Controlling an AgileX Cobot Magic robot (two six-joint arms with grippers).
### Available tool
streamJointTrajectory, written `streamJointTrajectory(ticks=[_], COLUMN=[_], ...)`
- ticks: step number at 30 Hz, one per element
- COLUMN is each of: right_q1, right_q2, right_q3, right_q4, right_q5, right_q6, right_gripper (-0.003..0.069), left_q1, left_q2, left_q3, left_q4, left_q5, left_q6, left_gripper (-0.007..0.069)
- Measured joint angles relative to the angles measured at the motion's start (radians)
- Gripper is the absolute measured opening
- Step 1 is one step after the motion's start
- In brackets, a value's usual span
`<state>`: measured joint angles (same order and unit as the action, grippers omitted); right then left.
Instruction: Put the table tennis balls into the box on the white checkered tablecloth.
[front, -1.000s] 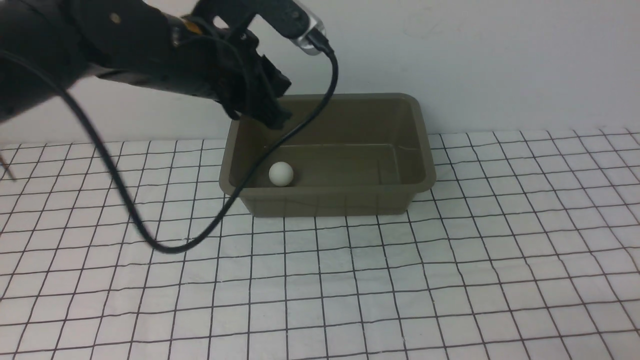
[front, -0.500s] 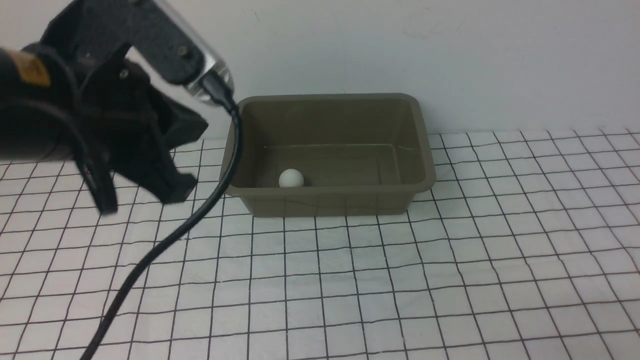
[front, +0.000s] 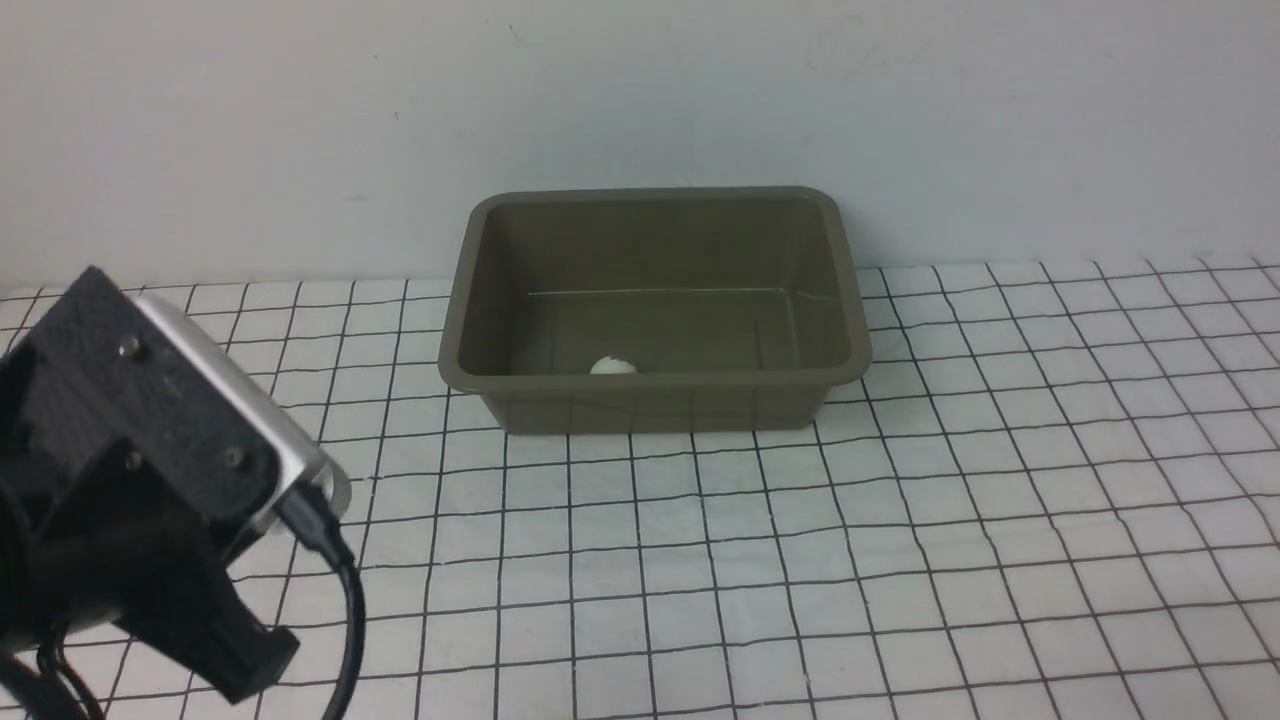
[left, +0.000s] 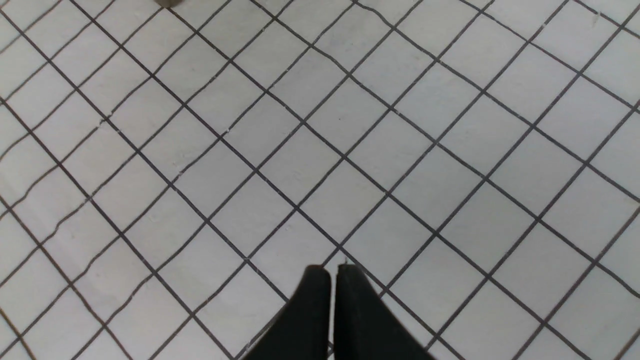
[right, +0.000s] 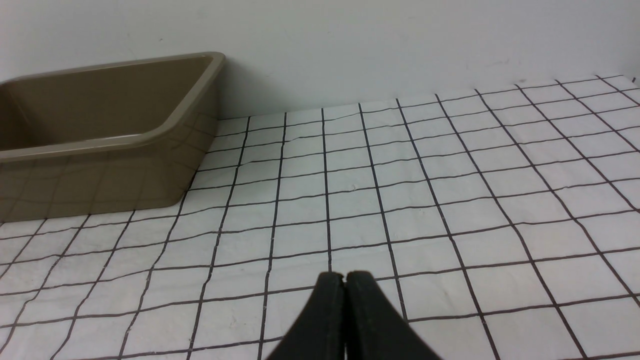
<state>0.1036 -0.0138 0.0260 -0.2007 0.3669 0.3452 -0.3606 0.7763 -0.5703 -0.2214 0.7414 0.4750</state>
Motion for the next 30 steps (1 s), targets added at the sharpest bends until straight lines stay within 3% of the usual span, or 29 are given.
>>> streamJointTrajectory(ticks=[6, 15, 23, 30], right_q1=[0.0, 0.0, 0.0, 0.0], right_q2=[0.0, 0.0, 0.0, 0.0], right_q3=[0.0, 0.0, 0.0, 0.0], right_q4=[0.0, 0.0, 0.0, 0.0], right_q5=[0.0, 0.0, 0.0, 0.0], right_q6=[0.0, 0.0, 0.0, 0.0], right_gripper=[-0.0014, -0.0014, -0.0014, -0.0014], left_q1=[0.035, 0.31, 0.41, 0.417], left_q2=[-0.035, -0.376, -0.552, -0.595], left_q3=[0.001, 0.18, 0.536, 0.598], left_q4=[0.027, -0.012, -0.225, -0.327], left_q5=[-0.03, -0.401, -0.666, -0.674], left_q6=[0.033, 0.035, 0.009, 0.045], left_gripper=[-0.0004, -0.0004, -0.0004, -0.0004])
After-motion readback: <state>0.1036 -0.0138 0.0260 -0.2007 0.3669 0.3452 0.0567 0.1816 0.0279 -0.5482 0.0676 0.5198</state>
